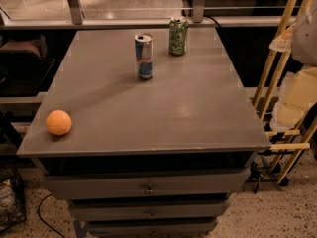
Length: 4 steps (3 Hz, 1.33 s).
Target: Knock redbull can over
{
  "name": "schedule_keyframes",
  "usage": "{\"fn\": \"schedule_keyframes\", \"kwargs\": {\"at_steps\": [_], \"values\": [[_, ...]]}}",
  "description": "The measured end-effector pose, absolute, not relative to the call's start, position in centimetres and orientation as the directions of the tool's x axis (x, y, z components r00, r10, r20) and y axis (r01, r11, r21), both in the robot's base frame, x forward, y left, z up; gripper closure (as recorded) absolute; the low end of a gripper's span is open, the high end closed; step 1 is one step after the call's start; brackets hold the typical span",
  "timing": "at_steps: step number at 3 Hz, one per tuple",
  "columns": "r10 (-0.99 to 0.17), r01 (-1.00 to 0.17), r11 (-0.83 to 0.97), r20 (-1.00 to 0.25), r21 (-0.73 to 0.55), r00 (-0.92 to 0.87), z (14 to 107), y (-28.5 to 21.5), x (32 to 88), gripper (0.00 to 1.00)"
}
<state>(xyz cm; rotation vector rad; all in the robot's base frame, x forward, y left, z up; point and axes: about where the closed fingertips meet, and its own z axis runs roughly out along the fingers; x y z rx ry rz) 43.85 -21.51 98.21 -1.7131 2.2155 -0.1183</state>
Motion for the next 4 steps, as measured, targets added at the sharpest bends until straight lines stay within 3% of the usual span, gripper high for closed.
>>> {"fn": "schedule_keyframes", "kwargs": {"at_steps": [2,4], "values": [[-0.947,-0.92,0.279,-0.235,-0.274,-0.218,98.3,-21.3,44.2,0.0],[-0.848,-0.927,0.297,-0.51,-0.23,-0.145,95.5,-15.1,50.9,0.0]]}}
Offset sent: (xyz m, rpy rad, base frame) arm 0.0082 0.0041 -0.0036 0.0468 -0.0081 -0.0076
